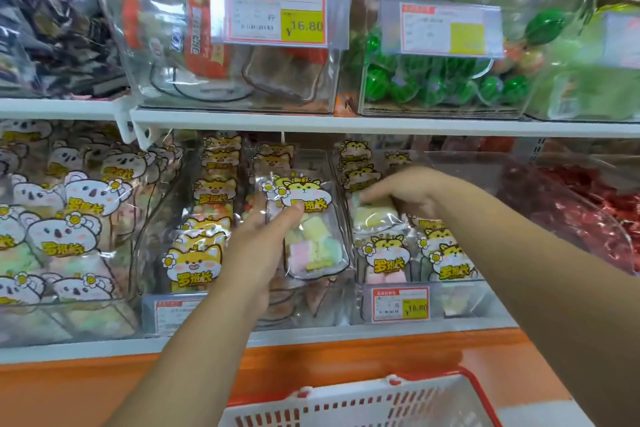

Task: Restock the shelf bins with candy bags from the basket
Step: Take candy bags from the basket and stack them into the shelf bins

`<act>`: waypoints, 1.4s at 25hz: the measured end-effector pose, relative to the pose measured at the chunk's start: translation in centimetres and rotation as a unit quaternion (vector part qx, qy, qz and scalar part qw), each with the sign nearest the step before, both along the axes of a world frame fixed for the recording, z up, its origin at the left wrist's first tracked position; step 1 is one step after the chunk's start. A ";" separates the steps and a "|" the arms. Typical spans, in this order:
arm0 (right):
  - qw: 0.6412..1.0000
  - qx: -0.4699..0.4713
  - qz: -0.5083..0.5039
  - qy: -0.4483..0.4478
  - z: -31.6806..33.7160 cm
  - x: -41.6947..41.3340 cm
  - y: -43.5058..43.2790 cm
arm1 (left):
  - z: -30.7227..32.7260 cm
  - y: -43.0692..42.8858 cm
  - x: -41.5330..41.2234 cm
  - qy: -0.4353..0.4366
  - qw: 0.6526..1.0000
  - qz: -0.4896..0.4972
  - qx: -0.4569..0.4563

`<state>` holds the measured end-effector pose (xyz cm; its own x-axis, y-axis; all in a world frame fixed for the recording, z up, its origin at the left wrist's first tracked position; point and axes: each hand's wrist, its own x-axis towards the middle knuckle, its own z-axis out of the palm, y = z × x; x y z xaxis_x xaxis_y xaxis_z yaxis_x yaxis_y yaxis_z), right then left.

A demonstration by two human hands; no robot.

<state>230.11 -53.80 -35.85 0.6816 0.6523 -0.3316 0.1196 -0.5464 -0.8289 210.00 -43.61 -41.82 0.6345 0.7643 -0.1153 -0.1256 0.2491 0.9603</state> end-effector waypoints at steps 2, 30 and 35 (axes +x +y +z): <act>0.999 -0.022 0.002 0.026 0.5 0.5 0.9 | 0.3 -0.2 -0.3 -0.007 1.000 -0.016 -0.007; 0.914 0.020 -0.001 -0.404 0.0 -1.8 -2.2 | 1.0 -1.5 -0.2 0.000 1.000 0.005 0.004; 0.981 0.143 0.087 -0.094 0.4 -8.0 -7.0 | 2.0 -3.8 0.3 -0.050 0.996 -0.072 0.024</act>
<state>222.07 -60.79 -35.47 0.5835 0.8121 0.0040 0.3566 -0.2517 -0.8997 210.29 -47.45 -39.83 0.7438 0.6682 -0.0124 -0.1871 0.2260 0.9560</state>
